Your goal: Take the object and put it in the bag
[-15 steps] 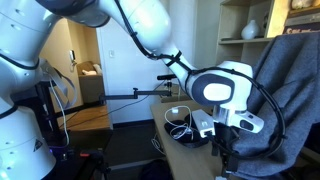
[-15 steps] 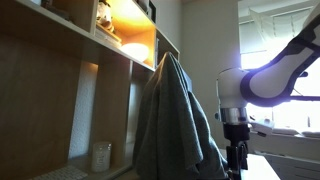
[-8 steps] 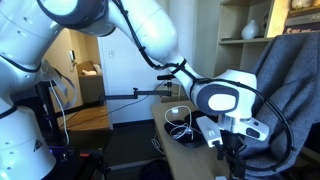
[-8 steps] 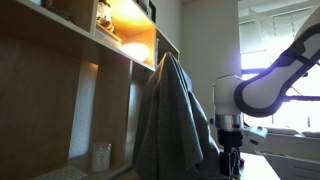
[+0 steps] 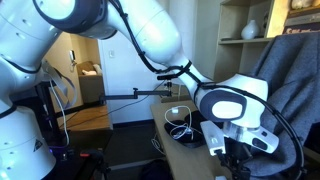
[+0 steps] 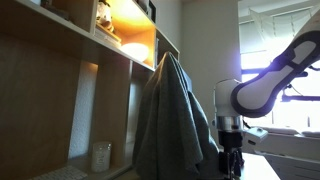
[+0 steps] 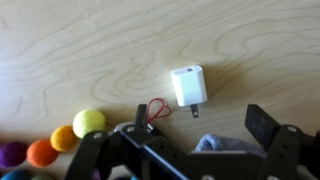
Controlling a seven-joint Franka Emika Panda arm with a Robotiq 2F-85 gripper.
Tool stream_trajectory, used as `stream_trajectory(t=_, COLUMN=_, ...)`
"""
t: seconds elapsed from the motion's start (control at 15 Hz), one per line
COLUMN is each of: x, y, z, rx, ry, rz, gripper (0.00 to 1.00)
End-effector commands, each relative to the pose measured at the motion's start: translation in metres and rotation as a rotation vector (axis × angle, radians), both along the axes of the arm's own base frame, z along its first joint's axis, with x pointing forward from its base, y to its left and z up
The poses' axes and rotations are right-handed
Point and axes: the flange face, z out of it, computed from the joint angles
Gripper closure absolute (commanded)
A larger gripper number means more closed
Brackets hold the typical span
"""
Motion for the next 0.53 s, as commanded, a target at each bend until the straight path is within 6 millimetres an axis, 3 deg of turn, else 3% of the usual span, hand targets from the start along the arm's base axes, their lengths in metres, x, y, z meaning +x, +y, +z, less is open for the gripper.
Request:
stream_trajectory(t=0.0, x=0.004, y=-0.003, z=-0.001, rx=0.025, ry=0.029, rz=-0.025, gripper=0.0)
stream_trajectory(t=0.47, x=-0.001, y=0.003, z=-0.012, rx=0.014, ry=0.028, rz=0.001, gripper=0.0)
